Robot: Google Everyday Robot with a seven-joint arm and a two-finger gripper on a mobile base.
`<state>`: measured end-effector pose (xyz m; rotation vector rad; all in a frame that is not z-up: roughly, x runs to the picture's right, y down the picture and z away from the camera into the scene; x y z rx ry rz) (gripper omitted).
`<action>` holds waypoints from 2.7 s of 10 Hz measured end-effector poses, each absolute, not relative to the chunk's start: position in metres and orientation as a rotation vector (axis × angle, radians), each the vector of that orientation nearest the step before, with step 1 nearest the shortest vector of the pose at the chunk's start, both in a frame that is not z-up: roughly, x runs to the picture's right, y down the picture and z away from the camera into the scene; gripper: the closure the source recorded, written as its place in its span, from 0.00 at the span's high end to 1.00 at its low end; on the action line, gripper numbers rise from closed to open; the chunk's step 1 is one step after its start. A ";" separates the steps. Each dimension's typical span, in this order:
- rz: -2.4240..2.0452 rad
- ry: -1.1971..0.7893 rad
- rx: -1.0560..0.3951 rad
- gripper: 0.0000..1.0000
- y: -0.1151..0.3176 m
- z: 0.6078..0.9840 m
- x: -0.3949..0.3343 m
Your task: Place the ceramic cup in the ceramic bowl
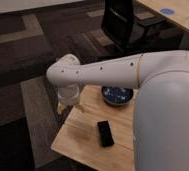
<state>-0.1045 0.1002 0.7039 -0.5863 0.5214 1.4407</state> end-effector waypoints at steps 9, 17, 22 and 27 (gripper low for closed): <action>1.507 0.533 -0.581 0.65 0.101 0.701 -0.086; 1.960 0.606 -0.537 0.65 0.159 0.629 0.113; 1.969 0.605 -0.537 0.65 0.159 0.630 0.114; 2.108 0.718 -0.449 0.65 0.178 0.636 0.266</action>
